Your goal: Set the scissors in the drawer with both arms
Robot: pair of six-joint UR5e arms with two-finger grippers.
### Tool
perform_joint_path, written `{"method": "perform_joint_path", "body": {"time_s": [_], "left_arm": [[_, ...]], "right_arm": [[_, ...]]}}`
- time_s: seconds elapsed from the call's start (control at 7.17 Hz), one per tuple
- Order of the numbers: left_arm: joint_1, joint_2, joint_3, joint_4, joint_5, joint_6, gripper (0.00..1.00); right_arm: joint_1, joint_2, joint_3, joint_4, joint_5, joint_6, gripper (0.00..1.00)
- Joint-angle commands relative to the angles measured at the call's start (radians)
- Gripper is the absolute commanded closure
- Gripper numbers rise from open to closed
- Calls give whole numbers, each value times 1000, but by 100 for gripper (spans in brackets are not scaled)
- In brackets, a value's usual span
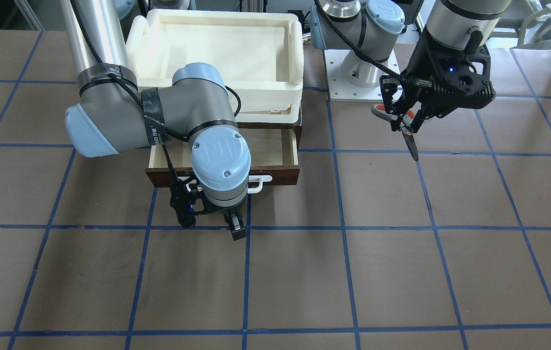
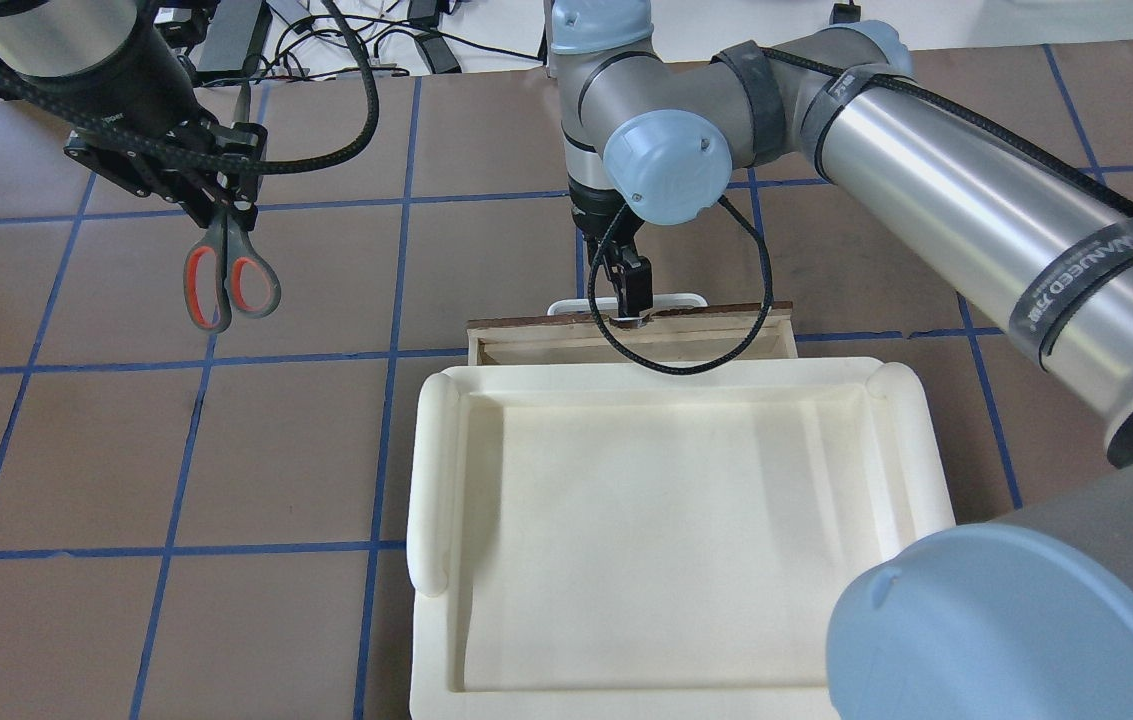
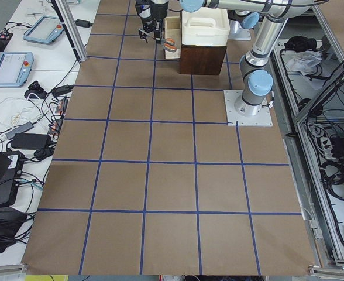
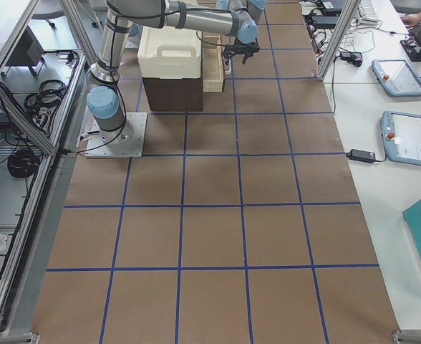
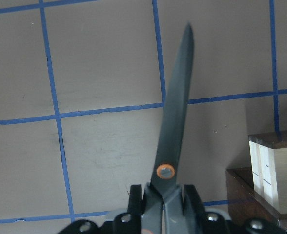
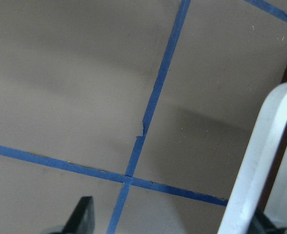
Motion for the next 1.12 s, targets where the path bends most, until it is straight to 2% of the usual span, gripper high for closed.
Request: {"method": "perform_joint_path", "body": {"time_s": [0.0, 0.98], "left_arm": [[0, -1, 0, 2, -1, -2, 86], [0, 1, 0, 2, -27, -2, 86]], "right_arm": [[-6, 11, -17, -25, -3, -15, 0], [-21, 55, -96, -27, -18, -50, 0]]}}
